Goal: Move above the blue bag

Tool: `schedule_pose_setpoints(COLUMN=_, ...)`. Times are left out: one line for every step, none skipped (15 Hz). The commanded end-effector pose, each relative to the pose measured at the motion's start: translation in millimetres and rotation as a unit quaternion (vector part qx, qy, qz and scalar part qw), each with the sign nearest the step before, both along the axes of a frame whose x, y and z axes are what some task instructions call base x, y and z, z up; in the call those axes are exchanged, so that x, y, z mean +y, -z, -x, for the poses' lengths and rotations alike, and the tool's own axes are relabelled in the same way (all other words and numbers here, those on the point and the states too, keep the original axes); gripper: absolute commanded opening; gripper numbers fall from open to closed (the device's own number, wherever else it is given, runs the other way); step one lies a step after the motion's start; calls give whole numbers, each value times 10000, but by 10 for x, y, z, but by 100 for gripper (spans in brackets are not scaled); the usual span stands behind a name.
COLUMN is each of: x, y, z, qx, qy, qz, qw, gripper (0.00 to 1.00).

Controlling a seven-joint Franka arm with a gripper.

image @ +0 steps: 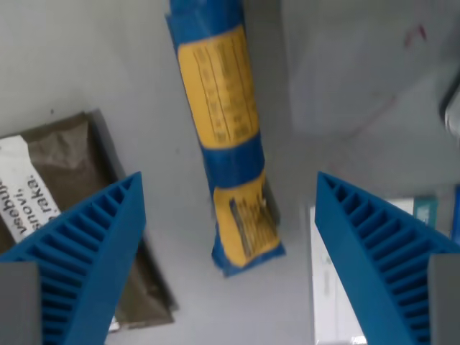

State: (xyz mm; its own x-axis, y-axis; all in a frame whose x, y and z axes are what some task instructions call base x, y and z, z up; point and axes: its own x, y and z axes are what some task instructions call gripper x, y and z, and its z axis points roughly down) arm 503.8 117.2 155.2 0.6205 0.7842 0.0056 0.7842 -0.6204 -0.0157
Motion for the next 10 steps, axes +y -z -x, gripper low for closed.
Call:
schedule_pose_setpoints(x=51, y=31, z=-71, qx=6, qy=-807, qz=-115, qw=9967, gripper=100)
schedule_pose_setpoints(x=59, y=41, z=-77, qx=4, qy=-762, qz=-109, qw=9970, gripper=100)
schedule_pose_setpoints(x=66, y=49, z=-82, qx=7, qy=-724, qz=-102, qw=9973, gripper=100)
schedule_pose_setpoints(x=72, y=55, z=-87, qx=11, qy=-667, qz=-96, qw=9977, gripper=100)
schedule_pose_setpoints(x=76, y=61, z=-92, qx=18, qy=-629, qz=-91, qw=9980, gripper=100)
schedule_pose_setpoints(x=79, y=65, z=-95, qx=24, qy=-592, qz=-87, qw=9982, gripper=100)
schedule_pose_setpoints(x=81, y=68, z=-99, qx=28, qy=-545, qz=-83, qw=9985, gripper=100)
schedule_pose_setpoints(x=82, y=71, z=-102, qx=31, qy=-497, qz=-80, qw=9987, gripper=100)
schedule_pose_setpoints(x=82, y=71, z=-102, qx=31, qy=-497, qz=-80, qw=9987, gripper=100)
schedule_pose_setpoints(x=82, y=71, z=-102, qx=31, qy=-497, qz=-80, qw=9987, gripper=100)
